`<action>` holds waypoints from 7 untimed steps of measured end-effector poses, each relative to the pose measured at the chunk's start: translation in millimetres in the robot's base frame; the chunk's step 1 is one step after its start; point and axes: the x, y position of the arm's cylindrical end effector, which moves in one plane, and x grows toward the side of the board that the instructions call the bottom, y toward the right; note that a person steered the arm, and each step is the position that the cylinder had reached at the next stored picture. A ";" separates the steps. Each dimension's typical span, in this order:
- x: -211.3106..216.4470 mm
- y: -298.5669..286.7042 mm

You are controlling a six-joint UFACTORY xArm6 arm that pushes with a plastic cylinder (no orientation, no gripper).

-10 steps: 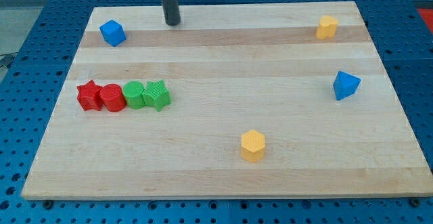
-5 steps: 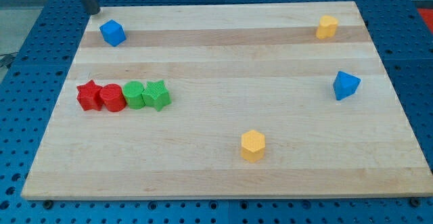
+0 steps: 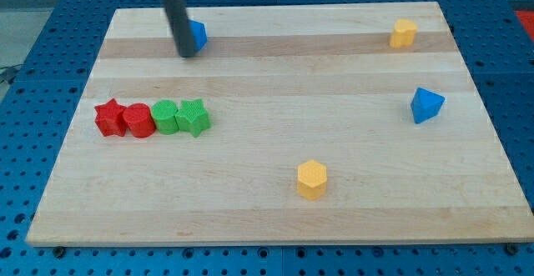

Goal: Push blue cube diagonally above green star

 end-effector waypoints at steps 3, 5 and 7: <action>16.3 -36.9; -17.4 -112.9; -113.4 -104.2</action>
